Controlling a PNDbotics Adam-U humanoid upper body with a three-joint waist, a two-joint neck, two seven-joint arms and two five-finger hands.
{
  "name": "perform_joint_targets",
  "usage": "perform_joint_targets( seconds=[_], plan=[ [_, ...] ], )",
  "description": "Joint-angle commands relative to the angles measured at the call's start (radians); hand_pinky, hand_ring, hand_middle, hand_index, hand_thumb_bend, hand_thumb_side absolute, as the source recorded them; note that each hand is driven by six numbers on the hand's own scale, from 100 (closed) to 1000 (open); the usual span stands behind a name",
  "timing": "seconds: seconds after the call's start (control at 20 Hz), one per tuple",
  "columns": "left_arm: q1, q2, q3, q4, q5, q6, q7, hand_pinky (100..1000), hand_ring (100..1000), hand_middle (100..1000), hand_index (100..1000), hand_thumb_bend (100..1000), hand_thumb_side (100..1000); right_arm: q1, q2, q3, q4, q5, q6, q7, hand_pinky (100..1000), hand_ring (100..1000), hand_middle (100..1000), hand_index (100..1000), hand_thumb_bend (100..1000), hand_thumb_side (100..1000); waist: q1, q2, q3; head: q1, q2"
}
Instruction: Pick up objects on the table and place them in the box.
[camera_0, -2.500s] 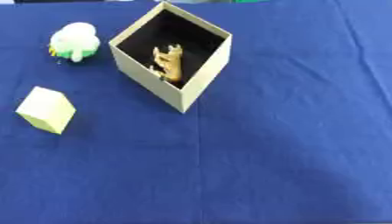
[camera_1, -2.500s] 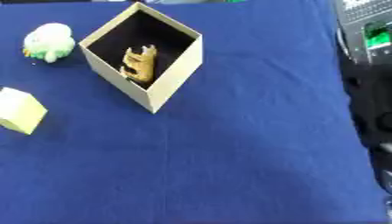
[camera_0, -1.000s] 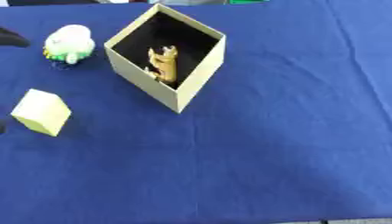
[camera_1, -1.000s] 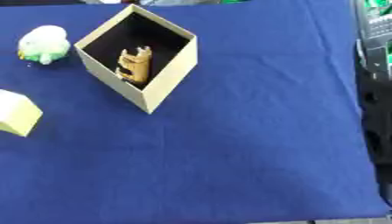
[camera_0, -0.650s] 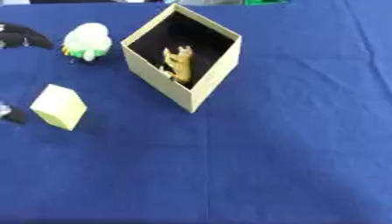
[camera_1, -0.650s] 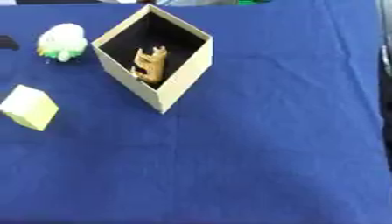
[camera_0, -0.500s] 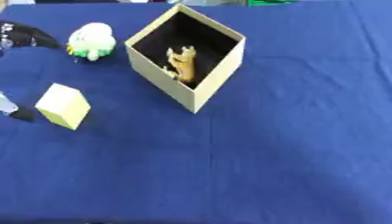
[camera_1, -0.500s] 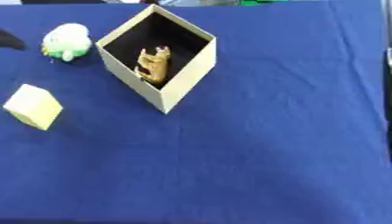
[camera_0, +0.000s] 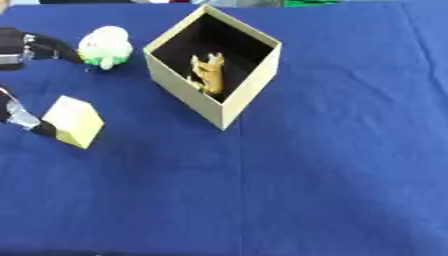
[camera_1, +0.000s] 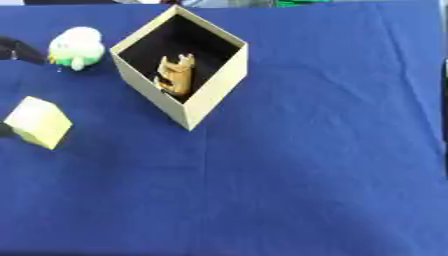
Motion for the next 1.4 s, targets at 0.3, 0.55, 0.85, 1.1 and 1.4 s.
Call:
perform_joint_targets(
  seconds=[0.3, 0.55, 0.85, 1.1, 1.4],
  plan=[
    [-0.026, 0.001, -0.009, 0.046, -0.003, -0.066, -0.105, 865, 877, 841, 915, 774, 708, -0.020, -0.001, -0.012, -0.026, -0.007, 0.006, -0.006, 919, 973, 759, 924, 100, 693, 0.003, -0.011, -0.007, -0.014, -0.019],
    [-0.028, -0.009, -0.017, 0.072, -0.017, -0.066, -0.132, 852, 863, 812, 889, 738, 709, -0.019, 0.002, -0.014, -0.030, -0.009, 0.008, -0.007, 920, 974, 760, 924, 100, 694, 0.003, -0.009, -0.009, -0.012, -0.023],
    [-0.027, -0.019, -0.026, 0.097, -0.013, -0.063, -0.154, 814, 822, 744, 821, 671, 682, -0.019, 0.006, -0.016, -0.034, -0.009, 0.009, -0.009, 923, 977, 760, 924, 100, 697, 0.003, -0.007, -0.012, -0.009, -0.024],
    [-0.023, -0.020, -0.029, 0.105, -0.008, -0.066, -0.172, 775, 773, 675, 760, 580, 601, -0.016, 0.009, -0.019, -0.038, -0.009, 0.010, -0.012, 924, 978, 761, 925, 100, 704, 0.005, -0.007, -0.012, -0.007, -0.026],
    [-0.013, -0.019, -0.031, 0.107, -0.002, -0.064, -0.193, 741, 745, 649, 738, 457, 495, -0.012, 0.013, -0.021, -0.045, -0.010, 0.009, -0.012, 926, 980, 761, 925, 100, 709, 0.009, -0.007, -0.010, -0.010, -0.031]
  ],
)
